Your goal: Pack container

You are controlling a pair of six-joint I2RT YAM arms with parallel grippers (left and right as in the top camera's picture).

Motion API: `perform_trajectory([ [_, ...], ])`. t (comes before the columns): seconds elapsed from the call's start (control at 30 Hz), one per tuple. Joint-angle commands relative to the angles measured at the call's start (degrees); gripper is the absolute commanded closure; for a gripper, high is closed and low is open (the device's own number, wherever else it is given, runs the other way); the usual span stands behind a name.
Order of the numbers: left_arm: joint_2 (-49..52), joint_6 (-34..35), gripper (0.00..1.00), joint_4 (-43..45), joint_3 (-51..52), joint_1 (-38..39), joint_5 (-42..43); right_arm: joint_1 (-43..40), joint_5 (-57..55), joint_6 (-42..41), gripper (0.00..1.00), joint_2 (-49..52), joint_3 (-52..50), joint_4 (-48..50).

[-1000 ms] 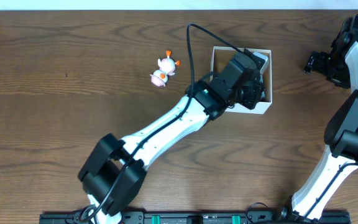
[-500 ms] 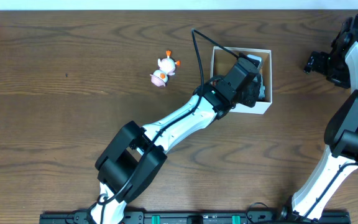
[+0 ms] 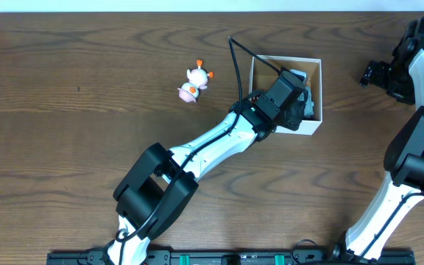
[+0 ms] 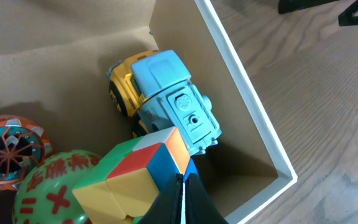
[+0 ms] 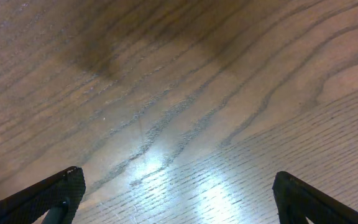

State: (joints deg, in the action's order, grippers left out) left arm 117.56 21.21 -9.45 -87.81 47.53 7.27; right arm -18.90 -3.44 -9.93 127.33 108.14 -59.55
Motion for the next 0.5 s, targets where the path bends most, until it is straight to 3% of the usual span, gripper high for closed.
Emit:
perform_trajectory([
  [0.0, 0.5, 0.3, 0.94, -0.8, -0.5, 0.0, -1.0, -0.4, -0.2, -0.5, 0.01, -0.1, -0.2, 0.0],
  [0.47, 0.5, 0.3, 0.94, -4.8, -0.5, -1.7, -14.3, -0.4, -0.2, -0.5, 0.01, -0.1, -0.2, 0.0],
])
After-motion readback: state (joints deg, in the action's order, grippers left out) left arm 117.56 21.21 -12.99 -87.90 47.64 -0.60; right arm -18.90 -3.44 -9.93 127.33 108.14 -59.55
